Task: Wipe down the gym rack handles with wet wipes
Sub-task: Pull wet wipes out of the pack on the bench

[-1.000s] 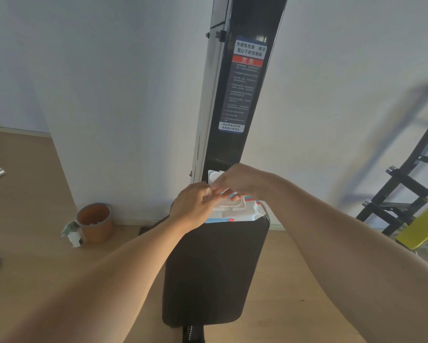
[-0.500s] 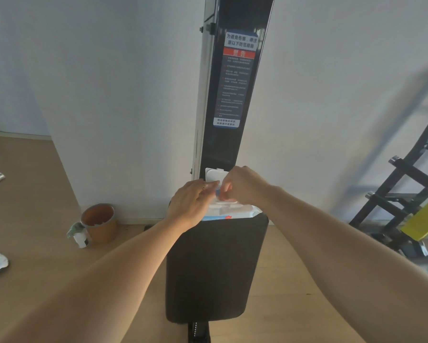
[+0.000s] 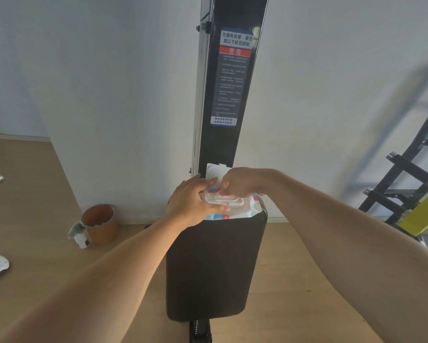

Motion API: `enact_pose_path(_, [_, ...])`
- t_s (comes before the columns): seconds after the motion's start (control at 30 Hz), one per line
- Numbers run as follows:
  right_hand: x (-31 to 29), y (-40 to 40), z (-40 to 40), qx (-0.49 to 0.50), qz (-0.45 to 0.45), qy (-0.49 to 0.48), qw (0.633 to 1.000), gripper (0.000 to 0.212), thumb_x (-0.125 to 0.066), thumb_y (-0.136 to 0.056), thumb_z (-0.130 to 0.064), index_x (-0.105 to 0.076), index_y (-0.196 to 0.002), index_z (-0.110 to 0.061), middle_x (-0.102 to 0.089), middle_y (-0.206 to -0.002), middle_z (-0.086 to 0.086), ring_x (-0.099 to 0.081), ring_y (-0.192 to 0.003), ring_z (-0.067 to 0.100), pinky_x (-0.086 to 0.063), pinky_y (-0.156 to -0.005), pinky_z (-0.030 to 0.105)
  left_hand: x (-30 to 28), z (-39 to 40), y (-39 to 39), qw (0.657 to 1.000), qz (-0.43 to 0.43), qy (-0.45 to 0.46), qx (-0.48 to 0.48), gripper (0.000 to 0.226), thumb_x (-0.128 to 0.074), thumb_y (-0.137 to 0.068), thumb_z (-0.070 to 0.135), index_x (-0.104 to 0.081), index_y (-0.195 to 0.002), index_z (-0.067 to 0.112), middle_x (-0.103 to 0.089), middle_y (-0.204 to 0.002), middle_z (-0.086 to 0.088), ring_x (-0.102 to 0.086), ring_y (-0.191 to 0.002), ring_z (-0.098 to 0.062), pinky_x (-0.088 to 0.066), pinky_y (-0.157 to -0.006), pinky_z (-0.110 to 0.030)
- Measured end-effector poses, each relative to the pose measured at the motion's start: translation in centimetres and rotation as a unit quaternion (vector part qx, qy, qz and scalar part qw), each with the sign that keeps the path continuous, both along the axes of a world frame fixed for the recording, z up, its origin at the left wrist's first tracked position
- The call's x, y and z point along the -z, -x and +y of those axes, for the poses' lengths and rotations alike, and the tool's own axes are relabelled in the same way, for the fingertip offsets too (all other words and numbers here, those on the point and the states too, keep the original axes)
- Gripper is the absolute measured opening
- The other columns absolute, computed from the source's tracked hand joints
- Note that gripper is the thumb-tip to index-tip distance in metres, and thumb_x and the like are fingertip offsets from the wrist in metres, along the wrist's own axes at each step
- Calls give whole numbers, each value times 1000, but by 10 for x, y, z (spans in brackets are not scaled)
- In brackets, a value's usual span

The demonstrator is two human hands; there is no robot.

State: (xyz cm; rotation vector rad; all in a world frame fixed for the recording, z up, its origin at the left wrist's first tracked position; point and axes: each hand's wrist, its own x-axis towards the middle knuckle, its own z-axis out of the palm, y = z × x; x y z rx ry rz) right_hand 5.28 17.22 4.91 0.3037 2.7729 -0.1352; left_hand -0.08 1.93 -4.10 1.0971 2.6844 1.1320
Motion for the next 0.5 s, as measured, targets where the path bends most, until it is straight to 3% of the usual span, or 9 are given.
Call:
enact_pose_path(0.07, [-2, -1, -1, 1, -7, 9, 1000, 34, -49, -99, -41, -69, -113, -18, -63, -93, -1, -53, -72, 10, -37, -59, 21, 0, 0, 0, 1000, 1, -3, 0, 88, -68, -56, 86, -60, -131, 41, -62, -140, 13, -56, -129, -15, -50, -106, -49])
enact_pose_path(0.17, [-12, -1, -8, 33, 4, 103, 994, 29, -55, -96, -40, -72, -108, -20, -69, -103, 3, -63, -87, 19, -49, -73, 25, 1, 1, 2, 1000, -6, -18, 5, 83, -63, -53, 89, -65, -119, 39, -68, -122, 17, -65, -109, -12, -59, -92, -43])
enact_pose_path(0.23, [-21, 3, -11, 19, 66, 57, 996, 24, -59, -96, -35, -74, -107, -19, -70, -105, 3, -65, -91, 20, -48, -74, 24, 2, 1, 2, 1000, -7, -25, 5, 80, -64, -56, 87, -64, -121, 40, -68, -119, 18, -65, -104, -11, -60, -89, -41])
enact_pose_path(0.37, [-17, 3, -7, -2, 101, -5, 995, 20, -68, -90, -17, -76, -108, -22, -70, -107, -1, -66, -94, 20, -49, -75, 20, 2, 1, 0, 1000, -7, -26, 5, 78, -58, -62, 89, -61, -127, 46, -65, -126, 19, -60, -113, -8, -55, -95, -36])
enact_pose_path(0.5, [-12, -6, 3, 50, 186, -17, 981, 21, -68, -88, -3, -72, -102, -18, -66, -116, 0, -63, -99, 21, -52, -70, 22, 6, 3, 3, 999, -7, -33, -8, 57, -55, -86, 70, -59, -135, 43, -59, -142, 13, -57, -124, -11, -53, -101, -39])
